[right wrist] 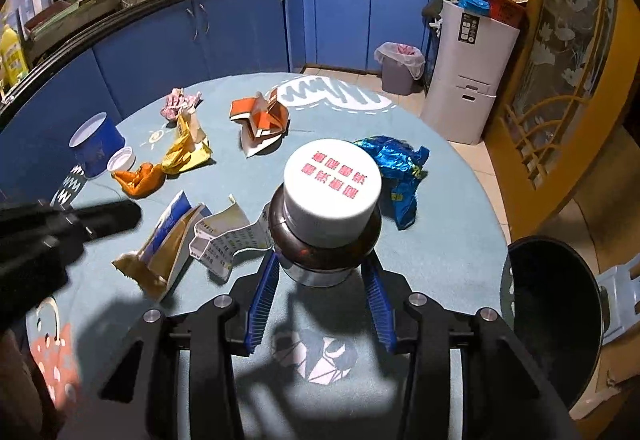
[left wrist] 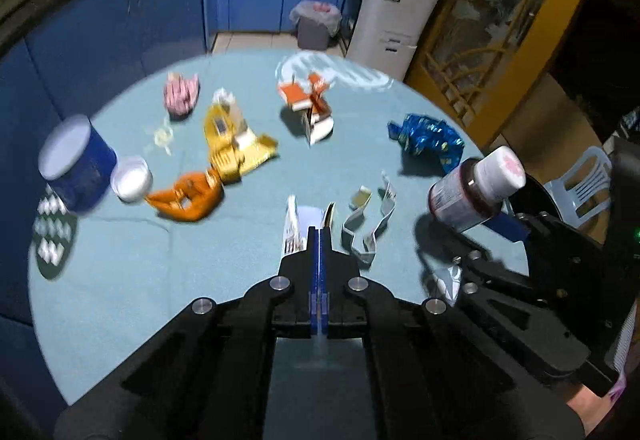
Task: Collect trash
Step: 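Grasp the brown jar with right tool while left tool grasps the white-blue paper carton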
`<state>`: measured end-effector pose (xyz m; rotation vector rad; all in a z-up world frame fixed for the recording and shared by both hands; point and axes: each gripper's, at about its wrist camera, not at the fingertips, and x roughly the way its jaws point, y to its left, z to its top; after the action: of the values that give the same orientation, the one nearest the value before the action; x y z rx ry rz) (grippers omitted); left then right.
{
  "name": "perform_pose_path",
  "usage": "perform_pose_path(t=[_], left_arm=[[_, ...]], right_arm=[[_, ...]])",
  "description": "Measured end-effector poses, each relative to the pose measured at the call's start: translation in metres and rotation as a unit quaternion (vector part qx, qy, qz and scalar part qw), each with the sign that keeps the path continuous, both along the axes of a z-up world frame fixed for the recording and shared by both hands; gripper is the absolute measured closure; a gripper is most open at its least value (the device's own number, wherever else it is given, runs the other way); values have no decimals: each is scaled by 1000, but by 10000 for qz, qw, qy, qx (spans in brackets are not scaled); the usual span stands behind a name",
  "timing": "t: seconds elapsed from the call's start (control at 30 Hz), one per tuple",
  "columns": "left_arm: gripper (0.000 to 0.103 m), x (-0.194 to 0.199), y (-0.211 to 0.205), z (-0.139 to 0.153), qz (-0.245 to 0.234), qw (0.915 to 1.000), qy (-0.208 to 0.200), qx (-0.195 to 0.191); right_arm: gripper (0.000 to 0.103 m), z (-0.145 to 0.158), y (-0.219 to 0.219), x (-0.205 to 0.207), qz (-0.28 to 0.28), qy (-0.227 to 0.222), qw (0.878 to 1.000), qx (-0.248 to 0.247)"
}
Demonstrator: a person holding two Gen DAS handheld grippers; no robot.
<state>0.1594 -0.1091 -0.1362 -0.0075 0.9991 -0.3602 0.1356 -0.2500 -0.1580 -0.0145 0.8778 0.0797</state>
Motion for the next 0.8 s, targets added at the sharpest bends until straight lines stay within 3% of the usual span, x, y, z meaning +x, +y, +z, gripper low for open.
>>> perform_pose_path(t=[0.13, 0.2, 0.27, 0.3, 0.33, 0.37, 0.4, 0.47, 0.67, 0.8], left_arm=[[95, 2, 0, -6, 154, 9995, -205, 206], [90, 6, 0, -10, 47, 10000, -34, 80], [77, 10, 0, -16, -93, 9995, 275, -106], [61, 10, 1, -17, -95, 9994, 305, -140], [25, 6, 3, -13, 9, 9999, 107, -55], [8, 2, 5, -9, 133, 9998, -124, 58], [4, -4, 9, -2, 258, 9985, -479, 94], [3, -13, 11, 4, 199, 9965, -806, 93], [8, -9, -4, -23, 52, 9951, -569, 808], [52, 0, -8, -50, -49, 9948, -51, 1020]], right_arm=[[61, -1, 2, -1, 44, 20, 10000, -51], [61, -3, 1, 0, 44, 45, 10000, -52], [61, -4, -1, 1, 22, 62, 10000, -24], [61, -4, -2, 2, 9, 62, 10000, -8], [61, -4, -3, 3, -1, 64, 10000, 14], [61, -4, -4, 3, -4, 68, 10000, 27], [61, -4, -4, 3, -7, 69, 10000, 37], [61, -3, -6, 3, -10, 71, 10000, 53], [61, -6, -8, 6, -43, 136, 9997, 187], [61, -8, -7, 6, -26, 181, 9997, 177]])
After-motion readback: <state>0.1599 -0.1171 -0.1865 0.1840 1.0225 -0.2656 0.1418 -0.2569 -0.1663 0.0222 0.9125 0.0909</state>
